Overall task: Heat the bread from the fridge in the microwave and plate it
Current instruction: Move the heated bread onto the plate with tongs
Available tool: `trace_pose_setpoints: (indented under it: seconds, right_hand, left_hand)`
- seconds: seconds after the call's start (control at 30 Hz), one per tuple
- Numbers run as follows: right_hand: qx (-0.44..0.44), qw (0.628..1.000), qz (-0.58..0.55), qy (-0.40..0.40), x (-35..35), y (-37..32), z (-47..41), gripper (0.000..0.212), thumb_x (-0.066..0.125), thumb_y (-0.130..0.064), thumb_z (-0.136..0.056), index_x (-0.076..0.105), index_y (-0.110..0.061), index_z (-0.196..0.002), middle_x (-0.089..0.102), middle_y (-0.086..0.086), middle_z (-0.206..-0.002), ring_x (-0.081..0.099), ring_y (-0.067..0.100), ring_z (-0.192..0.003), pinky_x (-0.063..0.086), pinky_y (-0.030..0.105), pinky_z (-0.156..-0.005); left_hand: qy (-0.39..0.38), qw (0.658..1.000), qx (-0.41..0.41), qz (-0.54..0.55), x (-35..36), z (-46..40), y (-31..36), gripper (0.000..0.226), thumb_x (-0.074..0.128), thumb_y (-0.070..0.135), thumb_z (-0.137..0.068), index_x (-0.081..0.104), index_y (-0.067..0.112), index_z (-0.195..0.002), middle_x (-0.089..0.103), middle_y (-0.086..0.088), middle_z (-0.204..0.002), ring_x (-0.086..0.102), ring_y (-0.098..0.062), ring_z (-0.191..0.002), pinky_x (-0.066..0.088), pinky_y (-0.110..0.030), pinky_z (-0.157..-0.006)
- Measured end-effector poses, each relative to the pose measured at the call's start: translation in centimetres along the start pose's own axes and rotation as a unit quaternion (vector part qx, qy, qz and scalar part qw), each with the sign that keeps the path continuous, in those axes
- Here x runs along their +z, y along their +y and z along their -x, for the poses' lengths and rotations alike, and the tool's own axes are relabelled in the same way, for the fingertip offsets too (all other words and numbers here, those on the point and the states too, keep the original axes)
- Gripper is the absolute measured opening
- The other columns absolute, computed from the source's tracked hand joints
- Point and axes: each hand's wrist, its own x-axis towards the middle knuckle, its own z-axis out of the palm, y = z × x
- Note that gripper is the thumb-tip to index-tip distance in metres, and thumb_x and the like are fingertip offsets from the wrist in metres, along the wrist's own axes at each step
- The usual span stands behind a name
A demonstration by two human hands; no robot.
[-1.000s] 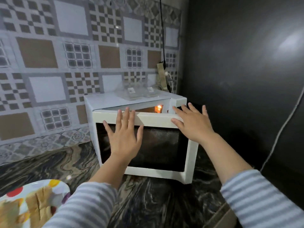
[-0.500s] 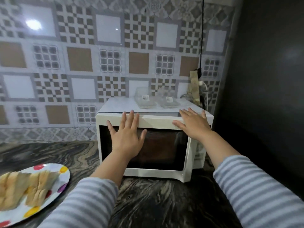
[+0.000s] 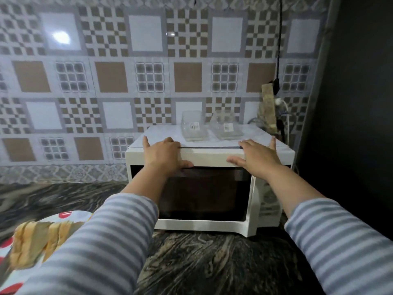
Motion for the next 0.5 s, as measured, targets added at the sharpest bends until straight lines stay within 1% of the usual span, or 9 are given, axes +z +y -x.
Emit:
trace_pose_setpoints:
  seconds: [0.1,0.2,0.3,0.5]
  right_hand:
    - [-0.007,0.999,0.004,0.035,0.2,0.0,-0.1,0.078,0.029,-0.076,-0.084,0.045,-0.020,-0.136,0.051,-0.005,-0.136,0.049,0.015,-0.125,-0.014,0.055,-0.115]
    - [-0.013,0.997,-0.002,0.070,0.5,0.0,-0.3,0.073,0.033,-0.074,-0.084,0.050,-0.019,-0.128,0.055,-0.004,-0.128,0.055,0.016,-0.118,-0.014,0.052,-0.116]
    - [-0.013,0.997,-0.003,0.081,0.7,0.0,-0.5,0.072,0.035,-0.073,-0.083,0.053,-0.017,-0.124,0.057,-0.003,-0.124,0.056,0.019,-0.115,-0.010,0.049,-0.117]
    - [-0.027,0.995,-0.007,0.091,0.9,0.1,-0.6,0.070,0.040,-0.072,-0.082,0.055,-0.015,-0.121,0.058,0.001,-0.122,0.053,0.023,-0.117,-0.002,0.047,-0.118]
  left_hand:
    - [0.034,0.999,-0.005,-0.018,0.5,-0.2,-0.1,0.074,0.049,0.079,-0.074,0.050,0.035,-0.134,0.053,0.008,-0.135,0.053,-0.018,-0.122,-0.004,-0.054,-0.116]
    - [0.054,0.998,-0.010,-0.025,0.9,0.0,0.1,0.075,0.045,0.080,-0.074,0.050,0.035,-0.133,0.053,0.009,-0.134,0.053,-0.016,-0.122,-0.004,-0.051,-0.117]
    - [0.059,0.998,-0.017,-0.025,1.1,0.1,0.2,0.076,0.044,0.080,-0.075,0.049,0.033,-0.134,0.053,0.009,-0.135,0.054,-0.016,-0.121,-0.003,-0.049,-0.118]
    - [0.061,0.998,-0.024,-0.017,1.3,0.3,0.3,0.075,0.046,0.078,-0.076,0.049,0.032,-0.135,0.053,0.008,-0.136,0.054,-0.017,-0.121,-0.003,-0.049,-0.118]
